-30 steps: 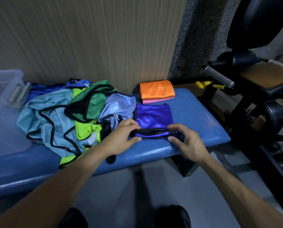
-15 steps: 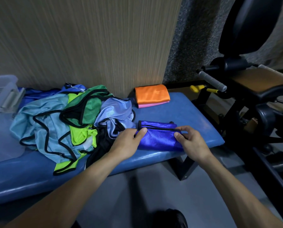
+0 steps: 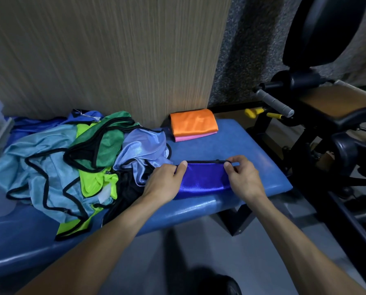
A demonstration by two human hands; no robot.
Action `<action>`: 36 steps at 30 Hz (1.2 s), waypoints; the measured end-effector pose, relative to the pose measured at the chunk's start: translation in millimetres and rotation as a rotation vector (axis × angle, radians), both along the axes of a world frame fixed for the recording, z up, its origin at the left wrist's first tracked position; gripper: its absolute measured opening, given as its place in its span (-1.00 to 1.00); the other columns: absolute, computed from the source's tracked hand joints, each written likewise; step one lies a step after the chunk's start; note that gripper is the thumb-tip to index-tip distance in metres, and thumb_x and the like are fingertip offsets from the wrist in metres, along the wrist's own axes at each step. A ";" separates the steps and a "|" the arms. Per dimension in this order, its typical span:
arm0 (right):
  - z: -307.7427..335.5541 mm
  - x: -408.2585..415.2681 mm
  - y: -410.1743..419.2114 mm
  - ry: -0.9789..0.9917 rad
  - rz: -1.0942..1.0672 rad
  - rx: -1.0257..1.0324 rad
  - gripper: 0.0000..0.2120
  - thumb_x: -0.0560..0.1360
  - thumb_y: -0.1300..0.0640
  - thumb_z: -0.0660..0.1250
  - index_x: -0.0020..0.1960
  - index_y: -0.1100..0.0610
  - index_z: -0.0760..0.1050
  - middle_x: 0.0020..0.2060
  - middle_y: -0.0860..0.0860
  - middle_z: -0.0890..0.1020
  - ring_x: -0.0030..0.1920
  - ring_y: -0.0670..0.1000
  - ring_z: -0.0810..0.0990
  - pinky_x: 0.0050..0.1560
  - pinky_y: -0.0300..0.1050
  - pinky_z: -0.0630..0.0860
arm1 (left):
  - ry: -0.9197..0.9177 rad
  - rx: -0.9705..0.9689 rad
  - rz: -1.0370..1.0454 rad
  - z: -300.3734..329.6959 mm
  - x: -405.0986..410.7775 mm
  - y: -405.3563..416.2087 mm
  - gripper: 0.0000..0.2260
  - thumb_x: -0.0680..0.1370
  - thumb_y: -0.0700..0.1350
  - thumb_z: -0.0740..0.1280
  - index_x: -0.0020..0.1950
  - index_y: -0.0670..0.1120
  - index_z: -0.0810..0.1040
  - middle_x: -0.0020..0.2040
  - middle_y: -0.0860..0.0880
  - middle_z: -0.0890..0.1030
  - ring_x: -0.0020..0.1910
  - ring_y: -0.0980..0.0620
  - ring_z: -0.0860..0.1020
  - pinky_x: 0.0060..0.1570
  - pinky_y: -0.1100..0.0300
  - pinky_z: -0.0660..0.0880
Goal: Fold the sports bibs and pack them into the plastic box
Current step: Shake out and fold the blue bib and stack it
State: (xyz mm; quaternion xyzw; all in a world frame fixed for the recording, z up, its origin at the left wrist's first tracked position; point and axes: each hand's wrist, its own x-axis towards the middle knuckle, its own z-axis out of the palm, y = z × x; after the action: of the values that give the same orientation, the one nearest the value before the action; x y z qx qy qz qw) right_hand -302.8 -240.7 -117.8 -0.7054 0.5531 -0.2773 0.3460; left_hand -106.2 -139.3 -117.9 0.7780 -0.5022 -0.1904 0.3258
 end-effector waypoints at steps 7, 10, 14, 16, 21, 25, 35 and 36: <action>-14.1 8.5 -10.5 0.153 0.009 -0.121 -0.86 0.63 -0.14 0.21 0.11 -0.11 0.35 -0.26 0.05 0.60 -0.05 0.17 0.56 -0.04 0.15 0.53 | -0.040 0.038 0.025 0.8 6.2 -9.9 -0.42 0.70 0.16 0.09 -0.45 -0.12 0.23 -0.54 -0.05 0.34 -0.47 -0.10 0.42 -0.34 -0.03 0.46; -12.9 11.9 -14.2 0.202 0.017 -0.140 -0.82 0.63 -0.17 0.19 0.09 -0.08 0.35 -0.23 0.07 0.61 -0.05 0.19 0.56 -0.11 0.10 0.48 | -0.108 0.029 -0.010 3.1 8.9 -9.3 -0.42 0.71 0.09 0.10 -0.46 -0.15 0.26 -0.52 -0.09 0.40 -0.40 -0.15 0.50 -0.29 -0.05 0.50; -11.9 15.3 -14.3 0.319 0.021 -0.194 -0.77 0.64 -0.19 0.16 0.04 -0.03 0.38 -0.15 0.08 0.62 -0.06 0.23 0.56 -0.18 0.03 0.41 | -0.160 0.024 -0.017 2.5 21.2 -11.9 -0.56 0.66 0.08 0.25 -0.35 -0.13 0.38 -0.42 -0.06 0.48 -0.33 -0.09 0.52 -0.28 0.02 0.45; -9.3 17.4 -10.3 0.360 0.029 -0.223 -0.74 0.66 -0.17 0.15 0.07 0.01 0.40 -0.17 0.08 0.59 -0.10 0.24 0.55 -0.20 0.03 0.40 | -0.091 0.025 -0.011 5.3 28.0 -12.3 -0.74 0.62 0.07 0.35 -0.16 -0.07 0.53 -0.30 0.01 0.61 -0.25 0.04 0.57 -0.23 0.09 0.47; -5.0 22.8 -2.7 0.476 0.027 -0.278 -0.72 0.69 -0.12 0.08 0.07 0.10 0.36 -0.21 0.08 0.51 -0.20 0.24 0.45 -0.22 0.05 0.36 | -0.029 0.022 0.010 4.4 26.0 -9.8 -0.82 0.65 -0.02 0.34 -0.06 -0.04 0.66 -0.15 0.06 0.67 -0.14 0.06 0.62 -0.08 0.10 0.57; -5.2 26.7 1.0 0.548 0.044 -0.317 -0.70 0.72 -0.08 0.01 0.08 0.13 0.35 -0.09 0.06 0.53 -0.11 0.30 0.56 -0.22 0.03 0.32 | 0.043 0.070 -0.001 3.8 28.2 -15.9 -0.67 0.69 -0.04 0.25 -0.23 -0.16 0.47 -0.31 0.02 0.49 -0.29 -0.02 0.46 -0.19 0.07 0.41; -7.6 28.8 1.6 0.621 0.049 -0.343 -0.64 0.73 -0.06 -0.03 0.16 0.19 0.38 0.09 0.13 0.45 -0.07 0.24 0.56 -0.26 0.03 0.32 | 0.411 0.240 -0.095 11.4 50.3 -33.4 -0.67 0.72 0.02 0.17 -0.21 -0.06 0.35 -0.23 -0.07 0.36 -0.27 -0.05 0.29 -0.27 0.14 0.27; -7.2 28.4 0.4 0.602 0.039 -0.314 -0.62 0.72 -0.08 -0.02 0.15 0.20 0.39 0.10 0.14 0.46 -0.04 0.25 0.57 -0.23 0.03 0.33 | 0.305 0.246 -0.119 12.7 49.8 -33.8 -0.67 0.72 0.02 0.15 -0.20 -0.07 0.34 -0.25 -0.08 0.36 -0.28 -0.04 0.31 -0.25 0.11 0.27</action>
State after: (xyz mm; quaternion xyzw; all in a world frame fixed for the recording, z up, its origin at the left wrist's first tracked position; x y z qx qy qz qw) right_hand -274.4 -240.2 -124.9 -0.8107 0.5673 -0.1315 0.0596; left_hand -56.4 -173.1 -105.2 0.7431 -0.4652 -0.3847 0.2890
